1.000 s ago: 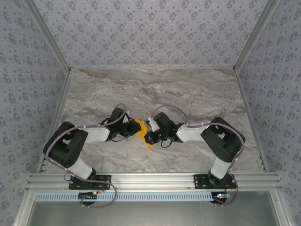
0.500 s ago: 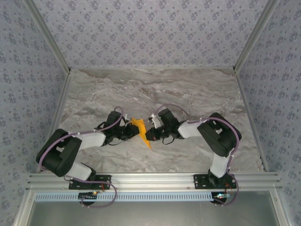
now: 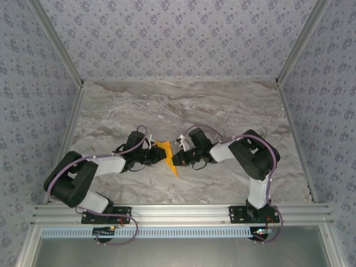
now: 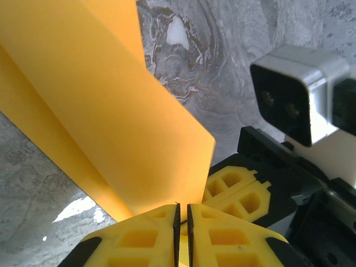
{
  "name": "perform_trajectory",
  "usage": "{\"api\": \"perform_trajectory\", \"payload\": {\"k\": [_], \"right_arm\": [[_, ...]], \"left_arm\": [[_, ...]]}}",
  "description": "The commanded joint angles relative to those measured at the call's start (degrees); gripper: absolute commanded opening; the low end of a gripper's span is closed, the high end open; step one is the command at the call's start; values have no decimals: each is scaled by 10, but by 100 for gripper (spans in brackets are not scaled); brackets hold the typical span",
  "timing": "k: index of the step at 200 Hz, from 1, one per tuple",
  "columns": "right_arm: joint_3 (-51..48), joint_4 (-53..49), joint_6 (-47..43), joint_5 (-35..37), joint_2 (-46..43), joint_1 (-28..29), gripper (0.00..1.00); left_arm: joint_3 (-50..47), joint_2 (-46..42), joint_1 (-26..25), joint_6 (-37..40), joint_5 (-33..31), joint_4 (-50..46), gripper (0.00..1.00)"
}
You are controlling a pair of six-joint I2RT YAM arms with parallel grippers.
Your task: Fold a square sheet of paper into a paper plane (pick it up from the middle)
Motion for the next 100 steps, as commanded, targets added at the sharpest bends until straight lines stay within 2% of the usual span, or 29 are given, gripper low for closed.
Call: {"api": "perform_trajectory", "payload": {"k": [1,100], "right_arm": [[17,3,11,-24,16,-5,0],[41,-49,0,-15,35,-5,0]], "left_arm": [[20,14,-6,18,13,14,16],[28,47,-9,23,5,13,15]]}}
